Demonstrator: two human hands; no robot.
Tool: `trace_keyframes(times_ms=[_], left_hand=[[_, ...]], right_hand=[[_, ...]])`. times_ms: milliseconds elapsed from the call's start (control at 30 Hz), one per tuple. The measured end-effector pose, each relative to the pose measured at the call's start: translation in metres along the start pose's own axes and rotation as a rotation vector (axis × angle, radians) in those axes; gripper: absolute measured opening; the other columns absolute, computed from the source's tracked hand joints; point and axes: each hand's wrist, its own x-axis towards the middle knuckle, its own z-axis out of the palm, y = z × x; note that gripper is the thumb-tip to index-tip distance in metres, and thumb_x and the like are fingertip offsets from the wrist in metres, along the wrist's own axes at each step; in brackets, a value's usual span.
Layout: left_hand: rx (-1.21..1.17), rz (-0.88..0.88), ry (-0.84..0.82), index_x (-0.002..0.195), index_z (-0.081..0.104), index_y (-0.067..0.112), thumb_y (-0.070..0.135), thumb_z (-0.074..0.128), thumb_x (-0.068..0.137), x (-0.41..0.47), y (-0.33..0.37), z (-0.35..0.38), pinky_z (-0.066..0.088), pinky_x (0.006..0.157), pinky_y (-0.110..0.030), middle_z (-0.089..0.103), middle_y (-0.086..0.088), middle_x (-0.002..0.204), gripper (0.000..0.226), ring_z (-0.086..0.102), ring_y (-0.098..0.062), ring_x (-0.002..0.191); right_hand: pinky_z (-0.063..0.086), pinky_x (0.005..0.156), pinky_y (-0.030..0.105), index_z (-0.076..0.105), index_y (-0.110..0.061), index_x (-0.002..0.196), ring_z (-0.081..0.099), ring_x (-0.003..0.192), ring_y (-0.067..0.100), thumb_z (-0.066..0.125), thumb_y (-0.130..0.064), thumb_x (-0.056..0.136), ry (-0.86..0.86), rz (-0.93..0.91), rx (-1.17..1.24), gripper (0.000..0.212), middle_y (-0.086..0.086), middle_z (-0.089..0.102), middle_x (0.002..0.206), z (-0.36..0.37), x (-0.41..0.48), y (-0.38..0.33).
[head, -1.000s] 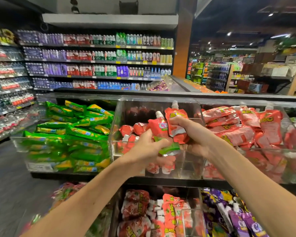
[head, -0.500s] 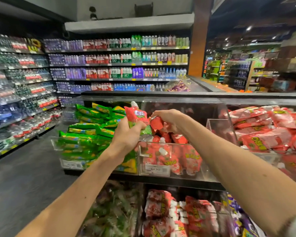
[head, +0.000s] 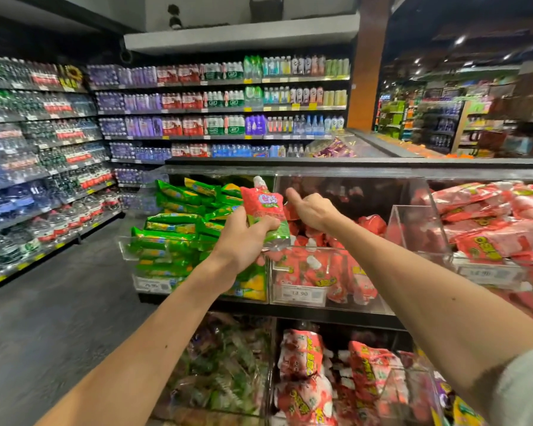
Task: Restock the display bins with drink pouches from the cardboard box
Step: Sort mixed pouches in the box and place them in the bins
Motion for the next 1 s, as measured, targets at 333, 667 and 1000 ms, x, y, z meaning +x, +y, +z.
trace_keyframes(times_ms=[333,667,1000], left_hand=[[-0.109,0.14,-0.035,0.109,0.064,0.027,0.029,0.063,0.093,-0.018,0.014,0.061,0.057,0.065,-0.034,0.074,0.0,0.095,0.016,0.073,-0.018,0.081],[0.23,0.553,-0.351,0.153,0.027,0.04,0.042,0.066,0.075,-0.093,0.086,0.279,0.045,0.092,-0.02,0.045,0.01,0.116,0.087,0.056,0.003,0.091],[-0.124,0.371,-0.31,0.103,0.054,0.028,0.003,0.073,0.084,-0.125,0.106,0.517,0.044,0.056,-0.011,0.06,0.011,0.072,0.037,0.054,0.005,0.051]], right_hand=[[0.048,0.057,0.035,0.069,-0.012,0.071,0.058,0.058,0.013,0.06,-0.051,0.094,0.162,-0.278,0.525,0.046,0.003,0.068,0.065,-0.075,-0.131,0.049],[0.052,0.061,0.036,0.062,-0.018,0.085,0.059,0.064,0.012,0.077,-0.03,0.086,0.407,-0.185,0.508,0.019,0.0,0.062,0.069,-0.232,-0.224,0.203],[0.057,0.067,0.02,0.062,0.005,0.114,0.069,0.069,0.004,0.058,0.005,0.093,0.138,-0.181,0.791,0.021,0.0,0.073,0.086,-0.347,-0.238,0.445]])
